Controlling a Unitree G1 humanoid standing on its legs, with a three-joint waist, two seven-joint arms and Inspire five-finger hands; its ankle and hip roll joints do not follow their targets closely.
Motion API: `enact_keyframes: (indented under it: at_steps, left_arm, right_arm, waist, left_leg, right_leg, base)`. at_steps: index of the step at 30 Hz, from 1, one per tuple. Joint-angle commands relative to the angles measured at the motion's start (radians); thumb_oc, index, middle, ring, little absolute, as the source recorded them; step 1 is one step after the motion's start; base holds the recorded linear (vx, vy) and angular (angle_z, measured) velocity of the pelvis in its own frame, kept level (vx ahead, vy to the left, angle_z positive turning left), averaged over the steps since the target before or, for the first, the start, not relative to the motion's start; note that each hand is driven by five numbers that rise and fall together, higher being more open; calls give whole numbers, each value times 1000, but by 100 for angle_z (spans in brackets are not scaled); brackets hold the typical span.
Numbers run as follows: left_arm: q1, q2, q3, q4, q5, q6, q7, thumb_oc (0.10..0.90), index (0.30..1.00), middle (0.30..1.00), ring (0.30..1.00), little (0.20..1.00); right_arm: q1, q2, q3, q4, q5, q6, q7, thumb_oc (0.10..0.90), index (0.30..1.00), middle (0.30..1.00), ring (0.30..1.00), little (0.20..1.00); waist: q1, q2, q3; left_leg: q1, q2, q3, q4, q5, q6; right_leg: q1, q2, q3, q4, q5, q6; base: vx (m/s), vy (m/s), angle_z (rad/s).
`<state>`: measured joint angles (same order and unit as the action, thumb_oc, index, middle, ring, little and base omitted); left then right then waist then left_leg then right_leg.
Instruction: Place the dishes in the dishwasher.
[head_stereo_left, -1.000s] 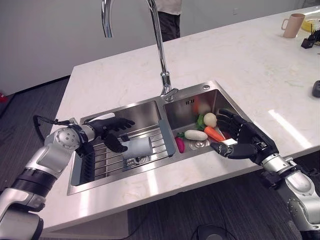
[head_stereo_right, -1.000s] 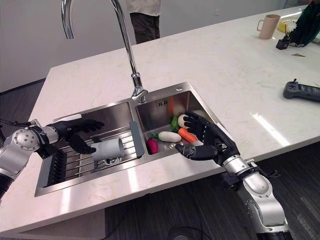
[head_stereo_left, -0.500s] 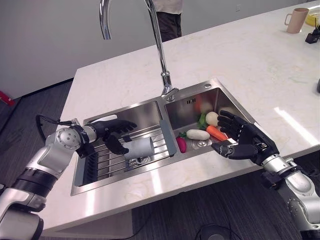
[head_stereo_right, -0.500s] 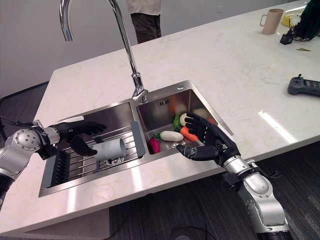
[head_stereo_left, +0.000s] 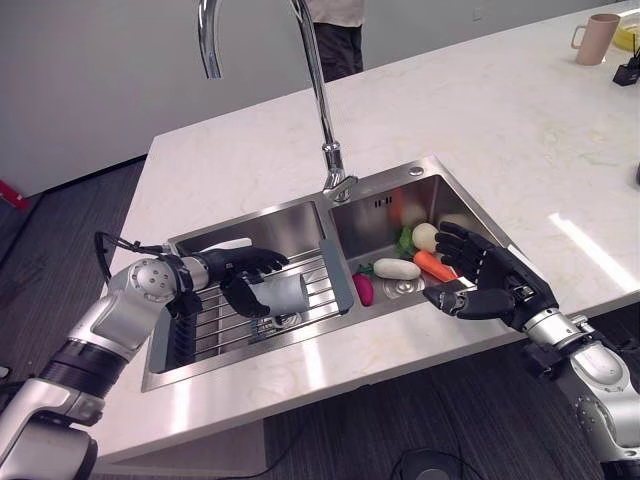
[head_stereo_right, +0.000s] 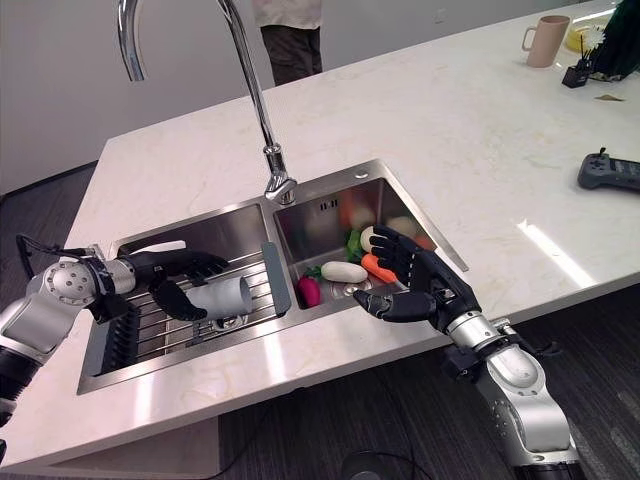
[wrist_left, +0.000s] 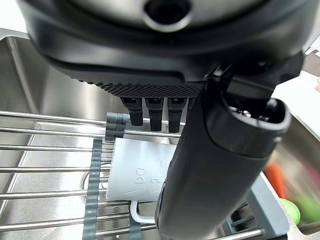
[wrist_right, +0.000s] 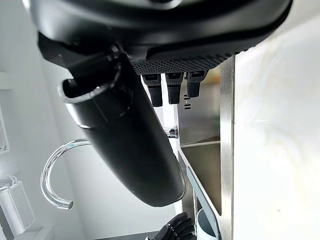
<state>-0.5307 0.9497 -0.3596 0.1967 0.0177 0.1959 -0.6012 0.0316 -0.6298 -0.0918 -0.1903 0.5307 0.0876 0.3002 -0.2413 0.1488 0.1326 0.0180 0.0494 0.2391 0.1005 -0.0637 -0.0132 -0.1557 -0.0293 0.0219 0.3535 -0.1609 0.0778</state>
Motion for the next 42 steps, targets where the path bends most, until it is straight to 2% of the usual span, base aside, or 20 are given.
enact_keyframes:
  at_steps: [1, 10, 21, 42]
  left_arm:
    - [-92, 22, 98, -12, 45, -21, 19, 800, 900, 900, 900, 900]
    - [-67, -3, 106, 9, 72, -8, 27, 800, 900, 900, 900, 900]
    - [-70, -20, 97, 123, 108, -32, 70, 800, 900, 900, 900, 900]
    - [-82, -37, 75, 138, 126, -44, 57, 800, 900, 900, 900, 900]
  right_arm:
    - [-104, 8, -80, -85, 17, -106, 27, 800, 900, 900, 900, 900]
    - [-98, 23, -72, -84, 12, -104, 35, 800, 900, 900, 900, 900]
    - [-106, 10, -63, -76, 17, -105, 48, 800, 900, 900, 900, 900]
    - [-112, 17, -59, -82, 15, -108, 42, 800, 900, 900, 900, 900]
  waist:
    - [10, -16, -40]
    - [9, -26, -39]
    - [0, -16, -40]
    - [-6, -14, -44]
  left_leg:
    - [-41, -20, 15, 200, -241, 32]
    - [-40, -22, 13, 200, -242, 37]
    - [-40, -22, 21, 200, -242, 35]
    - [-41, -12, 28, 200, -245, 32]
  right_leg:
    - [60, -33, -82, -53, -87, 31]
    - [60, -30, -78, -53, -86, 31]
    - [56, -31, -73, -53, -86, 31]
    - [53, -27, -71, -53, -88, 30]
  base:
    - [35, 9, 0]
    - [35, -5, -1]
    - [-10, 2, 0]
    - [-25, -9, 0]
